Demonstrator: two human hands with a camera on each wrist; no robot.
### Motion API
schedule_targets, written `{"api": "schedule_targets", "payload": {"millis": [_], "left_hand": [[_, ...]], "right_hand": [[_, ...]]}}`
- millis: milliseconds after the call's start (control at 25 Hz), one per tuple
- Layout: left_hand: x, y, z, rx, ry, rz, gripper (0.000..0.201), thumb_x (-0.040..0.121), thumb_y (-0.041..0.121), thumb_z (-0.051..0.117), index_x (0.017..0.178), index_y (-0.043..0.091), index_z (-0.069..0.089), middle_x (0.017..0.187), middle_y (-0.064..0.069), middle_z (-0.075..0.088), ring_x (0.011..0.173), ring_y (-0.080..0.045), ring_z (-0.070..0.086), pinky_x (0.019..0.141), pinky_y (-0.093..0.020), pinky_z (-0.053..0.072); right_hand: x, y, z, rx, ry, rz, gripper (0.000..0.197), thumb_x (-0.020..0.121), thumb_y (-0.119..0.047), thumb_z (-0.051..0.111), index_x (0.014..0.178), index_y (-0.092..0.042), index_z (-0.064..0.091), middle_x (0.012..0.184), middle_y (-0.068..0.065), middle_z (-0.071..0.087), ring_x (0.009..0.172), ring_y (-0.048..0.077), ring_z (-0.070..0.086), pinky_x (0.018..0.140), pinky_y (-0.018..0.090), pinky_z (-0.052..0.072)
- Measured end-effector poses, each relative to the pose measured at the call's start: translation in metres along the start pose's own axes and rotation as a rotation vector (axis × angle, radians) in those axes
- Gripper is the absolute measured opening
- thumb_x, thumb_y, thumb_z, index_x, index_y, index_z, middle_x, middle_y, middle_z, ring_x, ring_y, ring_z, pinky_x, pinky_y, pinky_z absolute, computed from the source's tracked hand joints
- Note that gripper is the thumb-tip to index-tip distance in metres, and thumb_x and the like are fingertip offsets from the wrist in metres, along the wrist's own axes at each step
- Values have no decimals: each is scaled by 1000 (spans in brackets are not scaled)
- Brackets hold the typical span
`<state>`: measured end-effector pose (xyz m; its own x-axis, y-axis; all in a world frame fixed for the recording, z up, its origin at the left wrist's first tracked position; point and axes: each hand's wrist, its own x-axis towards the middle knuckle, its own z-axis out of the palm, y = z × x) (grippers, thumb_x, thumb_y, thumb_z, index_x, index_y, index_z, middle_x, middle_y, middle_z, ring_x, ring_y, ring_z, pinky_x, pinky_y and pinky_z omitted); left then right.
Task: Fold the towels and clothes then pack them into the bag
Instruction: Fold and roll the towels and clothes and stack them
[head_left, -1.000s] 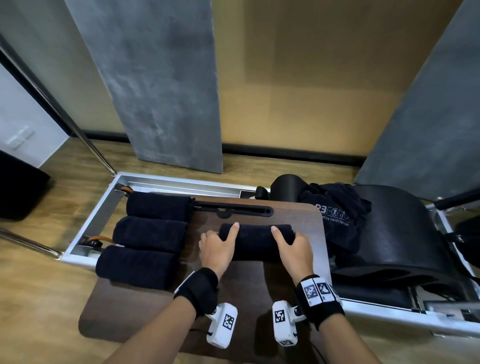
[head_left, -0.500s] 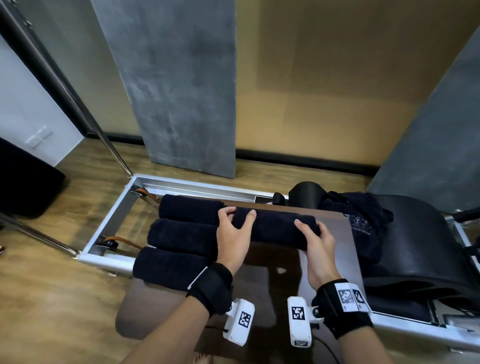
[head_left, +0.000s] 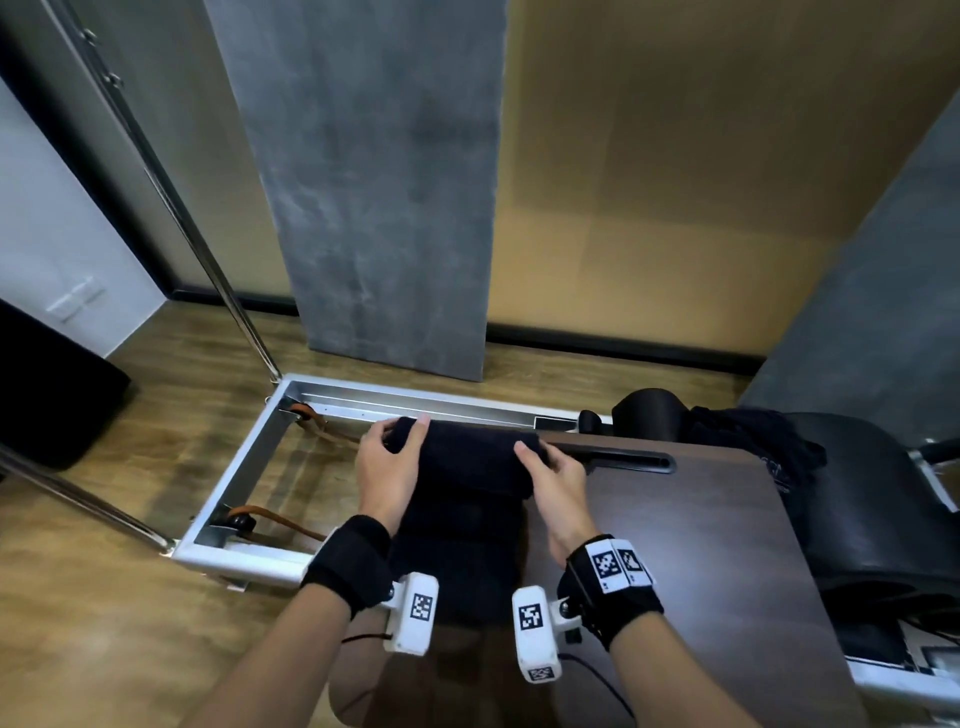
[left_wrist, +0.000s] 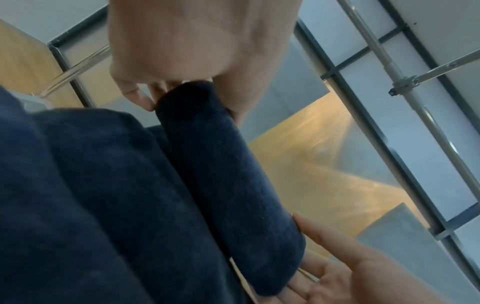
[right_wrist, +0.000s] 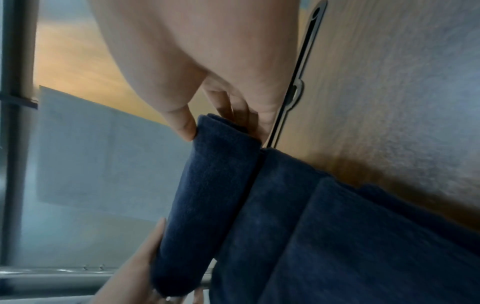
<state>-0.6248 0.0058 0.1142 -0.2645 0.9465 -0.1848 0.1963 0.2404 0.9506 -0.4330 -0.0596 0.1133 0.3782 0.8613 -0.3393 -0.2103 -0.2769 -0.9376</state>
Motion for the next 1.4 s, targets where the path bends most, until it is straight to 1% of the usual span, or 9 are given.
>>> {"api": "schedule_targets", "payload": {"millis": [160, 280, 440, 640, 760, 920, 1080, 1200, 1400], "left_hand": [[5, -21, -7, 29, -96, -8, 50, 96, 67, 61, 121, 23, 65, 131, 2, 56, 121, -17, 58, 109, -36, 45], [3, -32, -9, -161, -223, -57, 56, 102, 67, 52, 135, 24, 67, 137, 6, 65, 129, -14, 60, 115, -36, 43], [2, -43, -11, -197, -261, -69, 46, 105, 61, 49, 136, 31, 66, 128, 21, 70, 126, -3, 62, 108, -25, 45], [3, -37, -21, -131, -333, -73, 61, 106, 62, 47, 155, 26, 51, 148, 8, 59, 140, -15, 53, 119, -35, 39], [-8, -23, -29, -120, -205, 86, 64, 106, 57, 51, 160, 26, 40, 163, 6, 40, 151, -12, 35, 121, -30, 30], [-41, 16, -30, -111, 27, 531, 30, 106, 51, 55, 127, 30, 58, 128, 14, 56, 126, -11, 53, 104, -20, 39], [-83, 45, -1, -196, -404, 524, 21, 106, 49, 57, 97, 33, 67, 84, 7, 70, 81, -14, 67, 76, -29, 54], [-118, 42, 40, -54, -737, 427, 27, 103, 53, 59, 96, 30, 72, 84, 5, 74, 82, -10, 70, 83, -33, 58], [-190, 23, 117, 110, -931, 383, 22, 101, 51, 64, 97, 30, 73, 90, 9, 77, 90, -7, 73, 94, -41, 59]], "right_hand": [[-6, 22, 15, -138, 71, 7, 44, 103, -43, 59, 137, -15, 65, 134, -4, 69, 129, 13, 61, 117, 41, 43], [-11, 29, 21, -123, 144, 48, 61, 105, -52, 49, 156, -19, 44, 157, -5, 49, 147, 16, 43, 125, 43, 32], [-18, 29, 40, -138, 119, 79, 62, 105, -56, 44, 155, -20, 44, 153, -2, 53, 144, 19, 46, 124, 44, 33], [-20, 23, 37, -162, 105, 91, 65, 105, -57, 43, 159, -20, 40, 159, -2, 47, 149, 19, 40, 126, 40, 28], [-27, 18, 23, -140, 138, 77, 71, 106, -57, 42, 163, -19, 27, 167, -5, 30, 154, 15, 27, 124, 30, 20], [-44, 19, -11, -144, 182, 40, 67, 105, -60, 40, 159, -21, 38, 164, -5, 39, 151, 11, 34, 122, 32, 24], [-70, 14, -51, -91, 245, 47, 50, 106, -53, 46, 142, -21, 57, 138, 1, 64, 123, 16, 63, 103, 41, 51], [-94, 11, -93, -46, 278, 59, 36, 105, -46, 52, 122, -18, 67, 115, 11, 74, 101, 29, 73, 78, 40, 62], [-135, 18, -183, 0, 303, 80, 31, 106, -37, 54, 114, -12, 71, 102, 17, 78, 82, 27, 74, 72, 37, 60]]}}
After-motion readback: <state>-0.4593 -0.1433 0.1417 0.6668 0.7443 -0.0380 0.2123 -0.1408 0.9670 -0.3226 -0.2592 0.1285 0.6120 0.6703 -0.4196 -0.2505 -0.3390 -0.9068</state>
